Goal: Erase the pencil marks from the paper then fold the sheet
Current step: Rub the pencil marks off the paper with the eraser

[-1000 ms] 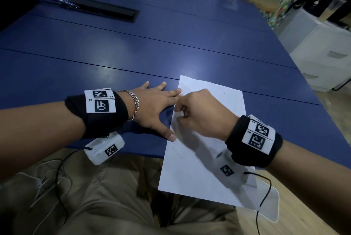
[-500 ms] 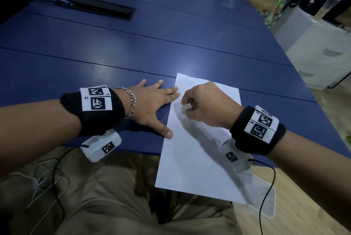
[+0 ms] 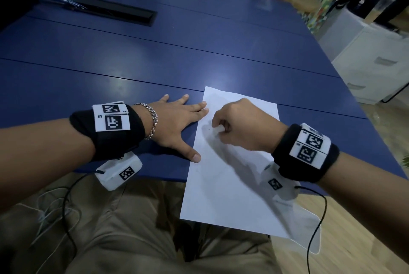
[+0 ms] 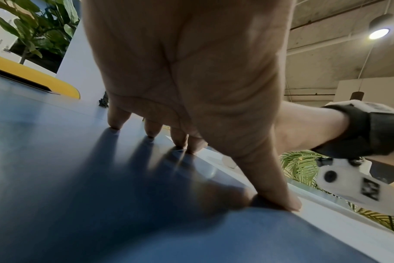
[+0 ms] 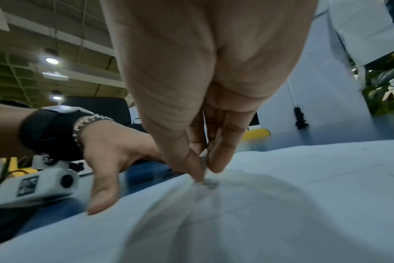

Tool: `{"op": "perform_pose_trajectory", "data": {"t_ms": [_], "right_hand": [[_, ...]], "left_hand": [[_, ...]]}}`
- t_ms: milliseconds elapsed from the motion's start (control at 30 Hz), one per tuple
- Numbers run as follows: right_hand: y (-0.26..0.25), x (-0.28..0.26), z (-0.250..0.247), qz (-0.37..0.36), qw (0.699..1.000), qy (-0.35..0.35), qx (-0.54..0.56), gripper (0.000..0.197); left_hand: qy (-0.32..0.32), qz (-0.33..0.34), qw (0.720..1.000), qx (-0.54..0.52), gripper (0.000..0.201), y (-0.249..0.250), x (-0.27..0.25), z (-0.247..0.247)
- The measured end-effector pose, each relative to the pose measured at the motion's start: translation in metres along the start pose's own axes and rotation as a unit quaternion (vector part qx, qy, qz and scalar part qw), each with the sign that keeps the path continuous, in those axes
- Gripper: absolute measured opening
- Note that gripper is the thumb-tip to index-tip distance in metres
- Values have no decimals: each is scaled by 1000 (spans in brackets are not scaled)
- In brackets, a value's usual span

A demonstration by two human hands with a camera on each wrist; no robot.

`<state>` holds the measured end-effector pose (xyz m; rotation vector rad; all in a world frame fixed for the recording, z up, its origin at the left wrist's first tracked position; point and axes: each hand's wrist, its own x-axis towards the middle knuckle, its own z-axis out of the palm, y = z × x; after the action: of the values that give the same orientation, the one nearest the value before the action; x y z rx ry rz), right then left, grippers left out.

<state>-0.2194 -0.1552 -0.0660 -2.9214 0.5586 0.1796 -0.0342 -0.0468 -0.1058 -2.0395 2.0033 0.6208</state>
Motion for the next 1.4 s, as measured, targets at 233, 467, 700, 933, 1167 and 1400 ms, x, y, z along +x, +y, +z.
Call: {"op": "perform_pose_trajectory", "data": {"t_ms": [233, 467, 700, 933, 1167, 1400], "right_hand": [[-12, -3, 7, -38, 999, -10, 16, 23], [-19, 1, 8, -37, 997, 22, 61, 21], [-11, 9, 6, -17, 998, 42, 54, 22], [-3, 6, 2, 14, 999, 34, 29, 22], [2, -20, -3, 2, 999, -2, 52, 24], [36, -66, 0, 120, 989, 2, 92, 10]], "left_hand": [[1, 2, 1000, -3, 137, 0, -1, 0], [12, 11, 1000, -16, 135, -2, 1, 2], [8, 8, 1000, -13, 140, -4, 3, 3], [-1, 0, 1000, -6, 140, -1, 1, 1], [-5, -3, 1000, -2, 139, 1, -2, -2], [24, 23, 999, 31, 137, 2, -3, -4]]}}
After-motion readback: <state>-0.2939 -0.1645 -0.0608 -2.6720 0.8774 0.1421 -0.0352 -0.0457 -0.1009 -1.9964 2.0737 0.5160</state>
